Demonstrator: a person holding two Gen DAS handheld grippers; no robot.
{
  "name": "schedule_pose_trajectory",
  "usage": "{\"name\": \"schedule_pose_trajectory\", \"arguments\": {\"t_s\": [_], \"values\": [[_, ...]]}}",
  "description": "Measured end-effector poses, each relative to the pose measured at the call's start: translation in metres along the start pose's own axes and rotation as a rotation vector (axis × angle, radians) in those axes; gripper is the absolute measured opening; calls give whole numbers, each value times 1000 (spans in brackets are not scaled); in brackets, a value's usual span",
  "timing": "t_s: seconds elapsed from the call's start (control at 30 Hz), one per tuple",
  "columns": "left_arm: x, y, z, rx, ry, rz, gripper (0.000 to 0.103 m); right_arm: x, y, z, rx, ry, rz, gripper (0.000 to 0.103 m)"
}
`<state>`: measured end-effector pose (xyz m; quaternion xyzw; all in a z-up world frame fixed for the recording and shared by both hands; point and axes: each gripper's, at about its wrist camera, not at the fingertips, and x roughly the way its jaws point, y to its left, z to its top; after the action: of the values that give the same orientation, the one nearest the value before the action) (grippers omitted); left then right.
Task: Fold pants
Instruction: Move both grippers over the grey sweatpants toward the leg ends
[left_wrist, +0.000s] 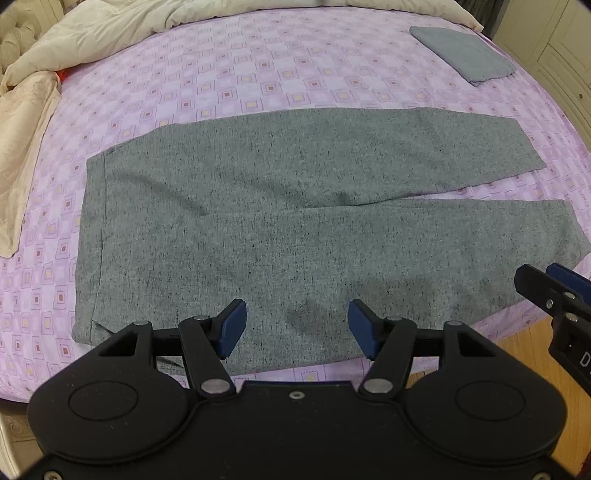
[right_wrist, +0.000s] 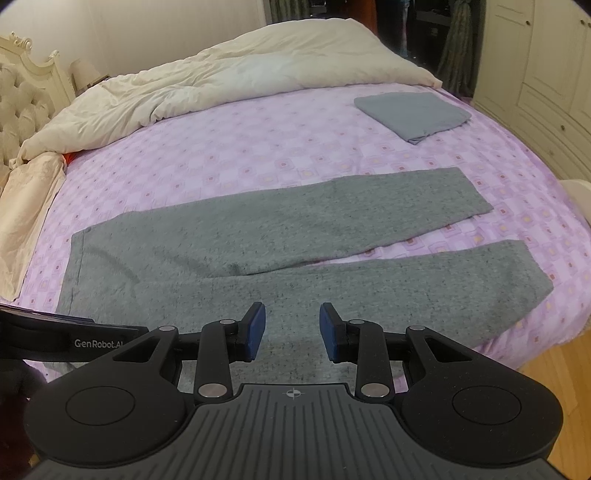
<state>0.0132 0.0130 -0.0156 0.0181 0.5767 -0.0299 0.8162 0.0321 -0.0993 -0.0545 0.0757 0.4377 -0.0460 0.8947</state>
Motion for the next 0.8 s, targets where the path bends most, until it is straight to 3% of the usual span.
{"name": "schedule_pose_trajectory", "arguments": {"t_s": [0.8], "values": [[23,-7,19,12,61,3,65,26,-18,9,44,41,-3,32]]}}
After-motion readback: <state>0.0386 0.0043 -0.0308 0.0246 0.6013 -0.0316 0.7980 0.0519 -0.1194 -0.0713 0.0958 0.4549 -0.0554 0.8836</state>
